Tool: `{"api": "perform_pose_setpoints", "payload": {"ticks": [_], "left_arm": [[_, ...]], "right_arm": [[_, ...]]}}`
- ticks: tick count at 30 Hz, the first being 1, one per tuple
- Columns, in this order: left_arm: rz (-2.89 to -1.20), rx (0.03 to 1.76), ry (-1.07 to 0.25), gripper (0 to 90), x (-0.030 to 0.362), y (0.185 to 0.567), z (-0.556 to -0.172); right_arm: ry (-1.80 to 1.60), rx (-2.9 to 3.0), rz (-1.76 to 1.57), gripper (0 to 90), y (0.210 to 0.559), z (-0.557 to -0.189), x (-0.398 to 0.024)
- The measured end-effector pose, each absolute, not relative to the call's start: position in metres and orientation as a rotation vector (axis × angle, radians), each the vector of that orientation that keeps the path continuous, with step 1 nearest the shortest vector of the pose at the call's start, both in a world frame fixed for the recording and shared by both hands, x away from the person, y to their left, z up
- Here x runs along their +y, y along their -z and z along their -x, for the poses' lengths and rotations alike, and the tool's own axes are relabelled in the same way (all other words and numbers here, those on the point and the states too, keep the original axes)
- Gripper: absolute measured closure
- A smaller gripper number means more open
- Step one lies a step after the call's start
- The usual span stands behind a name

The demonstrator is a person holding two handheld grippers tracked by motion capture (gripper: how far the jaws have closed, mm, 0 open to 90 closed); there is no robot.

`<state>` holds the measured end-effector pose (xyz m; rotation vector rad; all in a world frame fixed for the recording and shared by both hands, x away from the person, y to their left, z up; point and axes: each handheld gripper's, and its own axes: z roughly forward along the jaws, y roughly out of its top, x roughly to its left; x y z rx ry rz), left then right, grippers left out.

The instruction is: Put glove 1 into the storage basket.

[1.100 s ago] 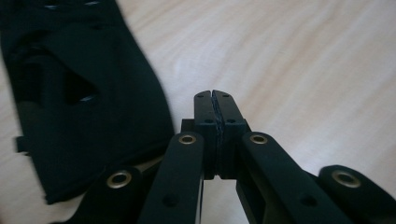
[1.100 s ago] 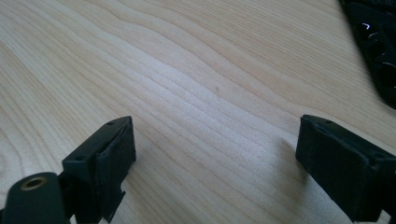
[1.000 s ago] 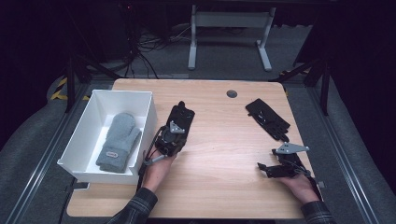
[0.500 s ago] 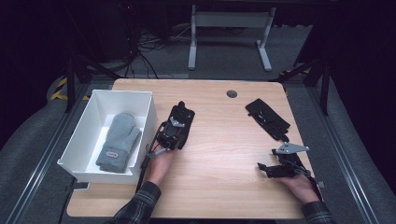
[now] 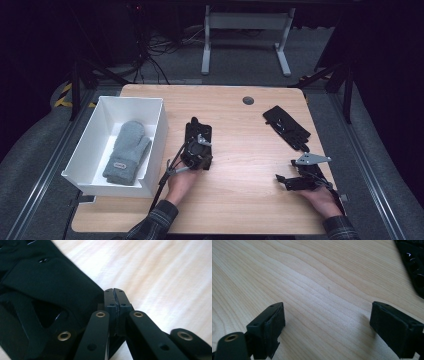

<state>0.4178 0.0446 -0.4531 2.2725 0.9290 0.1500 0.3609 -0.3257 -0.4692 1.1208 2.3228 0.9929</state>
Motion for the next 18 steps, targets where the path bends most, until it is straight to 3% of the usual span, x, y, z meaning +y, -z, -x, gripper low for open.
{"api": "perform_pose_setpoints", "payload": {"ticks": [7,18], "left_arm": [[-2.294,0.842,-0.049,89.9,0.023,0.453,-0.4],[-2.231,0.873,-0.139,89.9,0.044,0.432,-0.411]], "right_arm": [[-0.993,2.323,-1.12,13.2,0.469,-0.361,-0.326],[-0.995,2.323,-1.12,13.5,0.469,-0.361,-0.326]]}}
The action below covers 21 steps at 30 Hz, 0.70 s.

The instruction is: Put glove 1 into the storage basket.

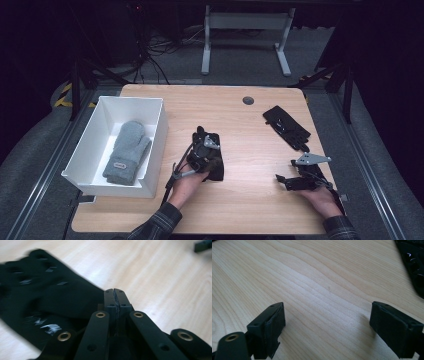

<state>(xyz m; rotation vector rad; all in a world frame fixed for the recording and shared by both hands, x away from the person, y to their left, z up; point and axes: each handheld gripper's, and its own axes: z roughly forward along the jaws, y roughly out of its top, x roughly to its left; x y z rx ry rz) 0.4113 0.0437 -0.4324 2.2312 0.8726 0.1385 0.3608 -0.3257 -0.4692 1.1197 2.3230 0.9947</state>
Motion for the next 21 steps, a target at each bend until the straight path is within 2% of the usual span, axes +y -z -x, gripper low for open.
{"api": "perform_pose_setpoints", "payload": {"ticks": [9,21], "left_arm": [[-2.195,1.002,-0.212,89.8,0.076,0.436,-0.439],[-2.267,1.017,-0.225,90.0,0.074,0.454,-0.447]], "right_arm": [[-0.995,2.323,-1.12,13.5,0.469,-0.361,-0.326],[-0.995,2.323,-1.12,13.5,0.469,-0.361,-0.326]]}}
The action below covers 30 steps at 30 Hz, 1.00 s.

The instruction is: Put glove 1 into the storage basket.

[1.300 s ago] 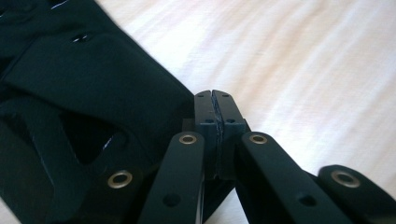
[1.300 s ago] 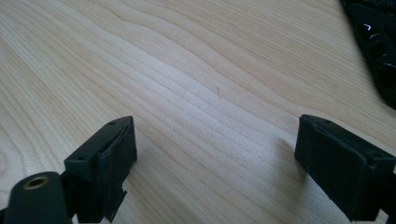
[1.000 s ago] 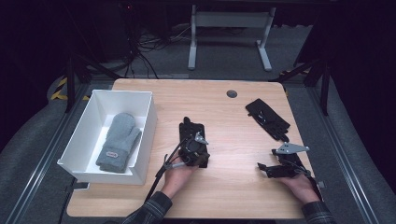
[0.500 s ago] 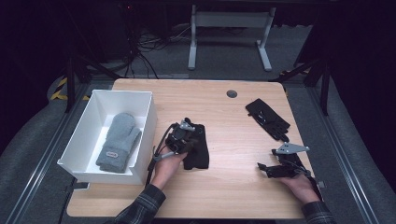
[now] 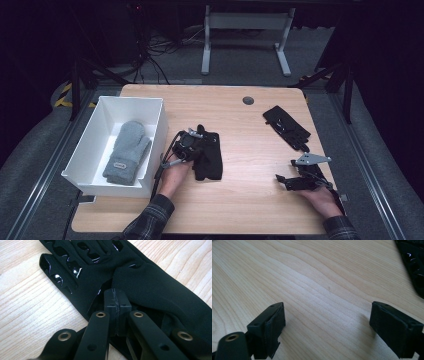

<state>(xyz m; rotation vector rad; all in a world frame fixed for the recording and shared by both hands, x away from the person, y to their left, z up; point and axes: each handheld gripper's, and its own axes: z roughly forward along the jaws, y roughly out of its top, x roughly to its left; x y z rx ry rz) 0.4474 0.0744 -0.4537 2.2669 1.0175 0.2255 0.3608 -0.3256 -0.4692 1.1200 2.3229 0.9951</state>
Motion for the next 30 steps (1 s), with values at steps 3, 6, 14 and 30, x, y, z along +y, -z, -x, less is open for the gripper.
{"api": "perform_pose_setpoints", "payload": {"ticks": [3,6,14,30], "left_arm": [[-2.286,0.98,-0.202,90.0,0.07,0.453,-0.444],[-2.297,0.909,-0.188,90.0,0.063,0.455,-0.439],[-2.337,0.759,-0.14,90.0,0.04,0.455,-0.422],[-2.436,0.487,0.021,90.0,0.024,0.454,-0.378]], "right_arm": [[-0.995,2.323,-1.121,13.5,0.469,-0.361,-0.326],[-0.995,2.323,-1.121,13.5,0.469,-0.361,-0.326],[-0.995,2.323,-1.121,13.5,0.469,-0.361,-0.326],[-0.995,2.323,-1.121,13.5,0.469,-0.361,-0.326]]}}
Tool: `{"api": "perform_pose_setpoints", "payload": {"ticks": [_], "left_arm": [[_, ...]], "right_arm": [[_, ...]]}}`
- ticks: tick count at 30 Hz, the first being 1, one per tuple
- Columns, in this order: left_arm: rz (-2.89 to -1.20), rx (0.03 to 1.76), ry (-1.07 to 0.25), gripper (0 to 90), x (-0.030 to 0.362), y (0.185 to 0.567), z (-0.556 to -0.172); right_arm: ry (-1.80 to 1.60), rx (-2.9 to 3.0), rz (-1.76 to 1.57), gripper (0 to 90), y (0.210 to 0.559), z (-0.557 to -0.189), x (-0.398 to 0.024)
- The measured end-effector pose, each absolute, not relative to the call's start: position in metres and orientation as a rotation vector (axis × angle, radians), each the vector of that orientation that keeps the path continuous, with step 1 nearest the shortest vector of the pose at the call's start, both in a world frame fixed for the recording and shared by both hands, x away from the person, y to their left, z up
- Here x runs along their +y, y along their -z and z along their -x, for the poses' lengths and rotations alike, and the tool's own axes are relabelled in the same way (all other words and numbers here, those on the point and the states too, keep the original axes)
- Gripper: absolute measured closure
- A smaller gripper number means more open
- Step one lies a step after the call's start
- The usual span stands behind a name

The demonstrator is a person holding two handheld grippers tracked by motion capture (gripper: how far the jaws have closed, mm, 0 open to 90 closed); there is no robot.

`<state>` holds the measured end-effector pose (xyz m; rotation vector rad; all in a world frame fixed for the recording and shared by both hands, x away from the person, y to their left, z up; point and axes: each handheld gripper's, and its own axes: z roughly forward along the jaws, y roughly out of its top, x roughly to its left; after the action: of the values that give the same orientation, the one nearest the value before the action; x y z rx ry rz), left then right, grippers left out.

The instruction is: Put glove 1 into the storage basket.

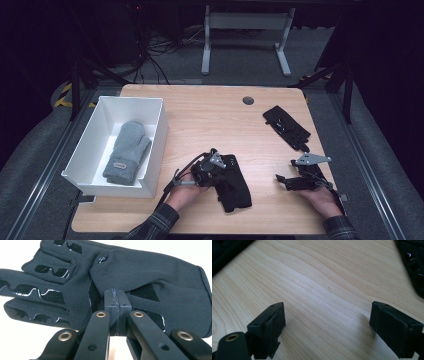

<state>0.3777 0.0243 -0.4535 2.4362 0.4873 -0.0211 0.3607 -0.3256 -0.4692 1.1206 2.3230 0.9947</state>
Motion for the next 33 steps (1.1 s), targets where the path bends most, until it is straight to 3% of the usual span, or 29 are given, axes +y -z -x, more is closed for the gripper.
{"api": "perform_pose_setpoints", "payload": {"ticks": [6,12,22,26,30,33], "left_arm": [[-2.448,0.475,0.028,89.3,0.023,0.451,-0.367],[-2.386,0.56,-0.051,71.5,0.046,0.44,-0.365],[-2.326,0.797,-0.236,37.2,0.076,0.453,-0.361],[-2.306,0.88,-0.221,30.8,0.083,0.459,-0.364],[-2.32,0.896,-0.293,27.1,0.083,0.464,-0.364],[-2.313,0.872,-0.289,23.0,0.083,0.466,-0.364]], "right_arm": [[-0.995,2.323,-1.119,13.5,0.469,-0.361,-0.326],[-0.995,2.324,-1.119,13.7,0.469,-0.361,-0.326],[-0.996,2.325,-1.118,13.7,0.469,-0.361,-0.326],[-0.997,2.327,-1.117,13.7,0.469,-0.361,-0.326],[-0.998,2.326,-1.116,14.6,0.469,-0.36,-0.326],[-0.999,2.327,-1.112,19.3,0.468,-0.36,-0.327]]}}
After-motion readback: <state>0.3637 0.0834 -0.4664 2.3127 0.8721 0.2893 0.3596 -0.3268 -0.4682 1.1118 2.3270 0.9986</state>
